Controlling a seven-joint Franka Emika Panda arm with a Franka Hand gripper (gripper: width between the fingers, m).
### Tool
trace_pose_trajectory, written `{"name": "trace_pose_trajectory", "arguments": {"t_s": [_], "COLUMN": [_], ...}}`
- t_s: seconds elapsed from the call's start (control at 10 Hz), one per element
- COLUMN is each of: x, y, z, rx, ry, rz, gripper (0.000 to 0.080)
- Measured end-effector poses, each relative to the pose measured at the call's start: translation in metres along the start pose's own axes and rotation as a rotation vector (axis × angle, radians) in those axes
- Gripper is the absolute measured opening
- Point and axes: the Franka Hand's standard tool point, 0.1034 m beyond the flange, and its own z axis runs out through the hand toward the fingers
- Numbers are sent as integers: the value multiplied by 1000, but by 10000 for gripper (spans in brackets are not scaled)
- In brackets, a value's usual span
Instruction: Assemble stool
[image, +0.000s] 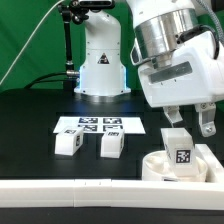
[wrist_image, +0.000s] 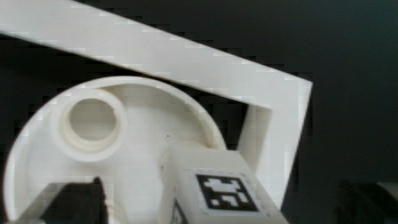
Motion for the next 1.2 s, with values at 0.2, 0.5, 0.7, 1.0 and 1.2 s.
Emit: {"name": "trace_pose_trajectory", "arguments": {"t_s": [0.2, 0.5, 0.7, 1.0, 1.2], "x": [-9, -12, -15, -23, -23], "y": [-9, -12, -7, -10, -10], "z": [-18, -19, -16, -20, -20], "rx": [-49, -47, -94, -192, -189], "ry": [-47, -54, -42, -66, -78], "rz": [-98, -143, -462, -911, -1038], "gripper": [649, 649, 649, 649, 649]}}
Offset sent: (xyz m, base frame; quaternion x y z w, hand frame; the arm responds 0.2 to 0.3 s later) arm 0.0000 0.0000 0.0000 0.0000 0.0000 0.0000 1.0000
